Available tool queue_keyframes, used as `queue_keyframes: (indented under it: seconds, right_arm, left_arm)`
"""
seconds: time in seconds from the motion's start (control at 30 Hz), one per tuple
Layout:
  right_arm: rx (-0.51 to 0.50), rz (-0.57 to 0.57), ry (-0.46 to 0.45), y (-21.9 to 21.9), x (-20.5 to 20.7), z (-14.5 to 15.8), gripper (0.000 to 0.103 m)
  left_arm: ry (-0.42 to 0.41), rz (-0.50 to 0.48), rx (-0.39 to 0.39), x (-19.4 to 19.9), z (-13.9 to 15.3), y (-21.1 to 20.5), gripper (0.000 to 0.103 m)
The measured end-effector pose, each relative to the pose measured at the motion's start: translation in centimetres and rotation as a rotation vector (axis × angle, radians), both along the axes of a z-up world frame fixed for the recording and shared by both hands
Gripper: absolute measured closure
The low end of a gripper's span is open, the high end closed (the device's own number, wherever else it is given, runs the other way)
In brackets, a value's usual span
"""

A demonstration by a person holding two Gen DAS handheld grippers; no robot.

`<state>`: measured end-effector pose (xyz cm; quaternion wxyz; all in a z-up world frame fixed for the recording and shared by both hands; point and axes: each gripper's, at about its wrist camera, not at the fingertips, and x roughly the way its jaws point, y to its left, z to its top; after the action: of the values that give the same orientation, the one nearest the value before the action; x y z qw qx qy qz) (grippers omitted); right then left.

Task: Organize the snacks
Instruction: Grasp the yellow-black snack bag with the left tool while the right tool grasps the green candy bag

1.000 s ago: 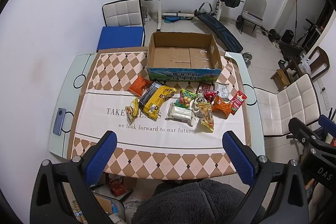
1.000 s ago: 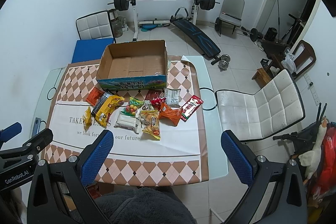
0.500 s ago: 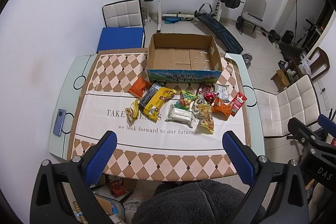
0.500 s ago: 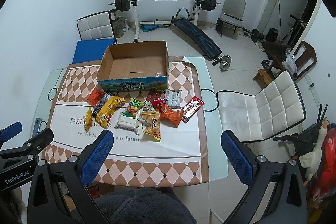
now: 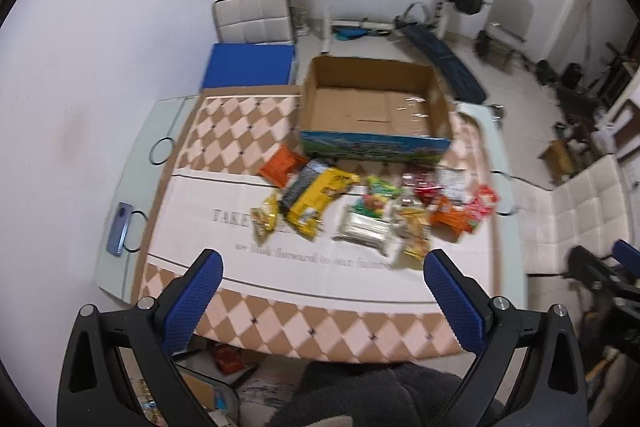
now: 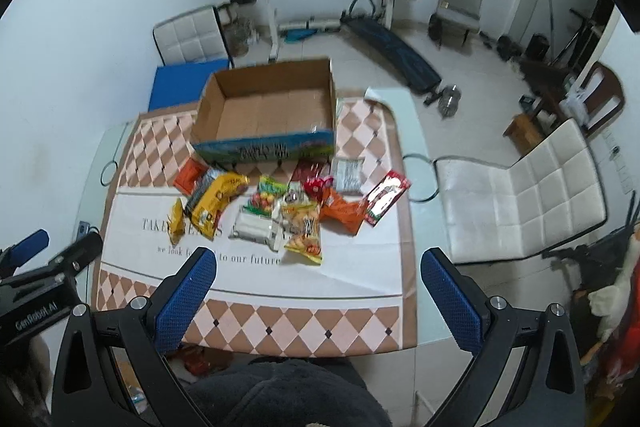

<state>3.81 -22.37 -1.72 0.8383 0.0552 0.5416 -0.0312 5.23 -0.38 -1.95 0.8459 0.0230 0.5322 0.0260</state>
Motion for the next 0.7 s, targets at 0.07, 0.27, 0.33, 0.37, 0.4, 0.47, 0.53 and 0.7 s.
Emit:
queue_keyframes:
  seconds: [0.07,0.27,0.33,0.37,0.4,0.47,0.53,0.7]
  right_arm:
    - [0.042,0.008,0.033,-0.6,1.8,-2.8,0.0]
    - [0.143,0.083,0.182,-0.7,7.4,-12.5,0.0]
    - [0.137,0.111,0.224,0.2,9.2,-15.8,0.0]
    - [0.131,0.117,0.244,0.7,10.0,-17.2,0.0]
    - [0.135,0.124,0.26,1.2,10.9,-18.5,0.0]
    - [0.158,0.119,0.313,2.2,12.9,-21.4,0.0]
    - [0.212,0.109,0.353,2.8,14.4,-23.8,0.0]
    - [0.267,-0.004,0.468,3.4,17.8,-29.2,0.0]
  left_arm:
    - [0.017,0.024,0.034,1.3,-2.6,0.6,0.0]
    - [0.12,0.053,0.104,5.2,-10.1,1.8,0.0]
    - [0.158,0.041,0.128,6.7,-12.7,2.3,0.0]
    - [0.174,0.032,0.135,7.2,-13.8,2.5,0.0]
    - [0.193,0.025,0.137,7.8,-14.8,2.7,0.0]
    - [0.229,0.0,0.131,9.1,-16.6,3.0,0.0]
    - [0.257,-0.02,0.129,10.8,-18.3,3.5,0.0]
    - [0.312,-0.122,0.133,15.8,-22.2,4.5,0.0]
